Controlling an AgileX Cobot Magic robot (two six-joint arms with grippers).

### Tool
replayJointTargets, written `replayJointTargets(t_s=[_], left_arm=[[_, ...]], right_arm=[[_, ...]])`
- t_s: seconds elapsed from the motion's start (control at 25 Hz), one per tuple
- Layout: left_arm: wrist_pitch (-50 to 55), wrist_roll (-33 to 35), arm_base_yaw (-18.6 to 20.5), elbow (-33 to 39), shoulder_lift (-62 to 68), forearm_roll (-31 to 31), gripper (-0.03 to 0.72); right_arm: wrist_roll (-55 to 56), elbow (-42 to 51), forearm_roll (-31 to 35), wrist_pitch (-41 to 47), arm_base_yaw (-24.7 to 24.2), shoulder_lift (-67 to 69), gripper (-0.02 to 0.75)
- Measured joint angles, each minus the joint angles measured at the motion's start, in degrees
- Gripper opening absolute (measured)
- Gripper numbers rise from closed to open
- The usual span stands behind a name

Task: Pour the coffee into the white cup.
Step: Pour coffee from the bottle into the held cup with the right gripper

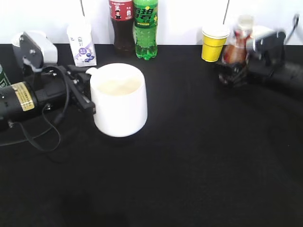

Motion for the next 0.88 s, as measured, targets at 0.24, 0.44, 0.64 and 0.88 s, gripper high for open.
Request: replayJointTargets(t_s=[0.24,0.44,0.64,0.88], left_arm=[[3.90,-1.84,-9.40,-8.52,0.00,-1.83,0.064],[6.49,-2.26,-13.00,-12.97,0.00,-3.94,0.064],[12.82,-2.30,-16.18,-15.97,0.11,-5.19,0.063],[12.32,-5.68,-16.79,-16.92,0.34,-6.45,0.063]], right_arm=[[6.54,0.05,-14.75,0.61,3.78,-18.42,0.516],[2.59,0.05,-23.59,2.03,7.20,-27.47,0.516],[-8.04,0.05,-25.24,2.35,7.20,-28.63,0.515],[-27.89,0.05,-25.20,7.02,7.20,-28.63,0.515]])
